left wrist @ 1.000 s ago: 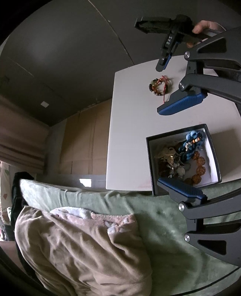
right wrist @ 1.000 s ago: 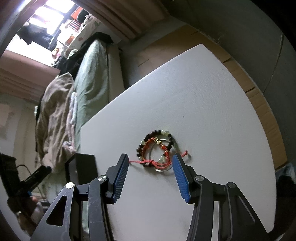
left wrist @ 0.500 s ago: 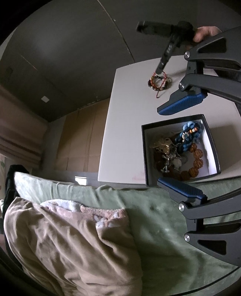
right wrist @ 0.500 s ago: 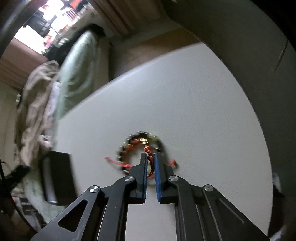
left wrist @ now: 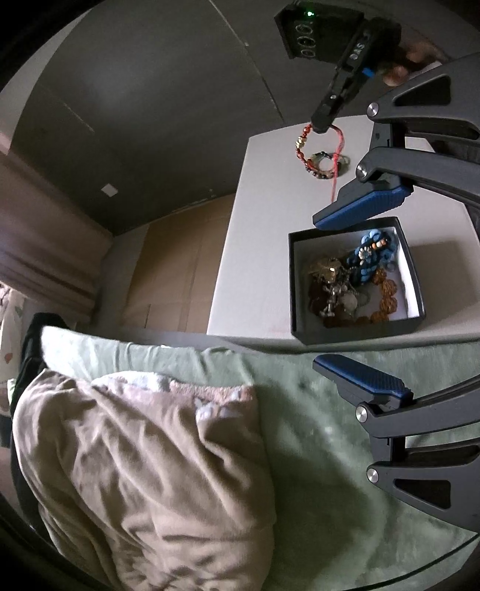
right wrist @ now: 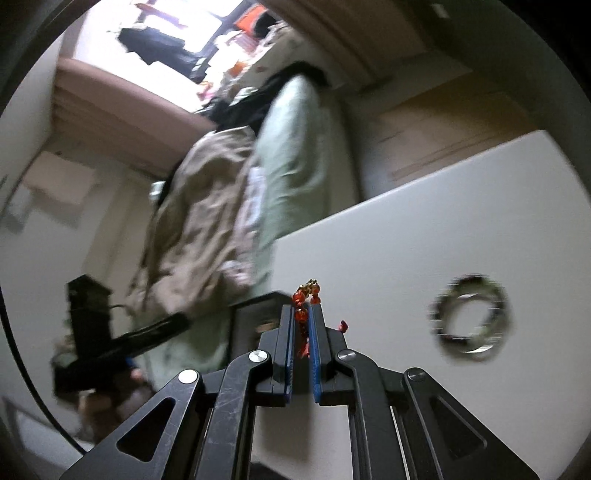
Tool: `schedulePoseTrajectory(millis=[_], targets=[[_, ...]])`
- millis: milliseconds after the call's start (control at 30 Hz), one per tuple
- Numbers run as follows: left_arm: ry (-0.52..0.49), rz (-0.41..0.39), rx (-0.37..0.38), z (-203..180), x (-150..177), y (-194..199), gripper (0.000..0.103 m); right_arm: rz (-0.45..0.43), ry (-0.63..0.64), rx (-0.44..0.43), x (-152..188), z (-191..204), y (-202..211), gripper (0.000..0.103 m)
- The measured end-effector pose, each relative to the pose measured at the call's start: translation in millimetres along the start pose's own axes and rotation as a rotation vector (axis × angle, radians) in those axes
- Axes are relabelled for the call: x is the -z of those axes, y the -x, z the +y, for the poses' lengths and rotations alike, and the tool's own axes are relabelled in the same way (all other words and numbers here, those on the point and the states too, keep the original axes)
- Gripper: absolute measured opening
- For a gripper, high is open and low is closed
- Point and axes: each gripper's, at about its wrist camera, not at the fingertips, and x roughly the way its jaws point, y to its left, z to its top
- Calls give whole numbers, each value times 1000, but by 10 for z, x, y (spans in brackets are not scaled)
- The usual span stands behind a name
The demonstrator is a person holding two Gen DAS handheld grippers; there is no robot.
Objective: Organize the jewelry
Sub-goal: 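Lower the red cord bracelet into the black box and open the right tool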
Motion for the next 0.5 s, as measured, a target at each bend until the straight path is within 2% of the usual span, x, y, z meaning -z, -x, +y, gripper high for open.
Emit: schedulePoseTrajectory(millis=[200,267,300,333,500], targets=[[18,-23,-4,68,-6,128,70,86,45,-165,74,427,-446,10],[13,-27,-7,51,-4,164,70,153,48,-161,111,492,-611,38],[8,-30,-8,33,-1,184,70,158,45,-136,134,485,-632,68],[3,-32,-9,19,1,201,70,142,47,-116,145,478,-624,80],[-15,-39,-3,-92,12,221,70,108,17,-81,112,259,-409,81]])
